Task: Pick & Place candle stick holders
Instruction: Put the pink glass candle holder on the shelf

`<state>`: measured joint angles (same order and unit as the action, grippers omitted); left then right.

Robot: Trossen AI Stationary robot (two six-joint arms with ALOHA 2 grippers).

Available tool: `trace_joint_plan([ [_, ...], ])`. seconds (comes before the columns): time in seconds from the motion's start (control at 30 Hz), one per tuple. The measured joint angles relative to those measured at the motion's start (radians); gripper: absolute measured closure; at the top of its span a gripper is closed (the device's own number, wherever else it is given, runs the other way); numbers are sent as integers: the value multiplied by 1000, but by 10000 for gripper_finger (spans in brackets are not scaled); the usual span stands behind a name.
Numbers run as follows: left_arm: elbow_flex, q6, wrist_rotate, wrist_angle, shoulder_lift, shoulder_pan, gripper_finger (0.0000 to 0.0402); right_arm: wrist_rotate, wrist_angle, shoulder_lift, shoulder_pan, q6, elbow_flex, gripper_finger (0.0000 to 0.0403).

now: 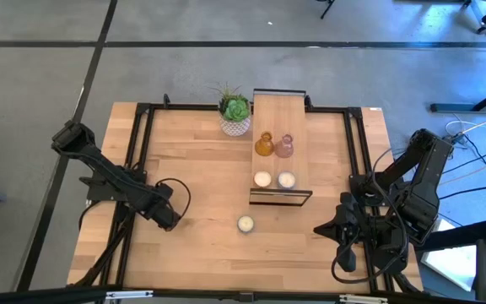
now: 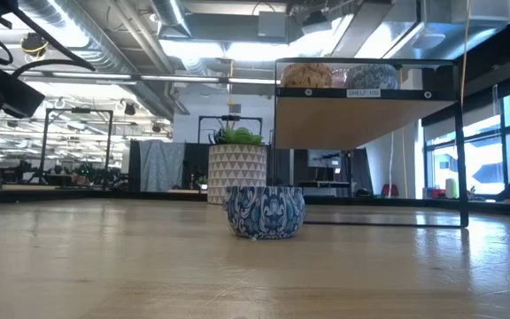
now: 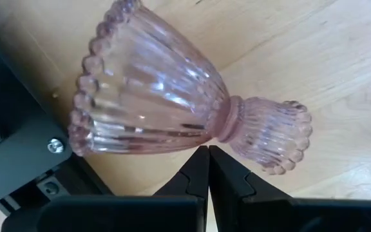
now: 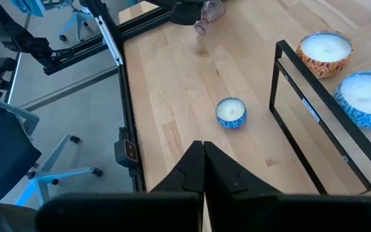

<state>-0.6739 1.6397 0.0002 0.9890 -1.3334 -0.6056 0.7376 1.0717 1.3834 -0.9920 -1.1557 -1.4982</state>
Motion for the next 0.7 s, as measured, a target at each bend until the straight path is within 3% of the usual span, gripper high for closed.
trace_joint_plan([
  [0.7, 0, 61, 8, -47, 0, 0, 399, -5, 0, 0, 0, 27, 0, 403],
])
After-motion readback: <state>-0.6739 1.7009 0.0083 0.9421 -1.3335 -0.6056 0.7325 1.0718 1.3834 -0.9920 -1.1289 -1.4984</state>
